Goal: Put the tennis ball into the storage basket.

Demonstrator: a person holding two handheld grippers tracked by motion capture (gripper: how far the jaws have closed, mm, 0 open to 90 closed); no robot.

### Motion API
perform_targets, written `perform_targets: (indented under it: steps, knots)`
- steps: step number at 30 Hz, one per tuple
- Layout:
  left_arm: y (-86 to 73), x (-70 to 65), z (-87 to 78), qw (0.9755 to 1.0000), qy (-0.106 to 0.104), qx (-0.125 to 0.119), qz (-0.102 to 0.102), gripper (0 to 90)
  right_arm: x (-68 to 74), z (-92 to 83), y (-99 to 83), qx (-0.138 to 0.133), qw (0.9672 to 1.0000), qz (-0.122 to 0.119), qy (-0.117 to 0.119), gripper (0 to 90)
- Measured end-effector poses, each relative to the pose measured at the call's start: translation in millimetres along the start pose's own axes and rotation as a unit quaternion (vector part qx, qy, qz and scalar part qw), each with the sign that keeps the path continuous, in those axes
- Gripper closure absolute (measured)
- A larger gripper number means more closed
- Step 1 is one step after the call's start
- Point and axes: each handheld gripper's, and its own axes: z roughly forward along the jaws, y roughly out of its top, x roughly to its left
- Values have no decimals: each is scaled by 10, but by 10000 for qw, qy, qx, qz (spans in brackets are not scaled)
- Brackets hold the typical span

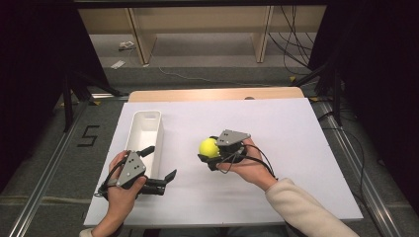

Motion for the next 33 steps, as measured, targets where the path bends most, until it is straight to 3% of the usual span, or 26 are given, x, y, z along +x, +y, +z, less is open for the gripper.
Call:
perform_targets:
  steps: [33]
  knots:
    - [1, 0, -2, 10000, -3, -7, 0, 0, -4, 31, 75, -113, 9999, -6, -5, 266]
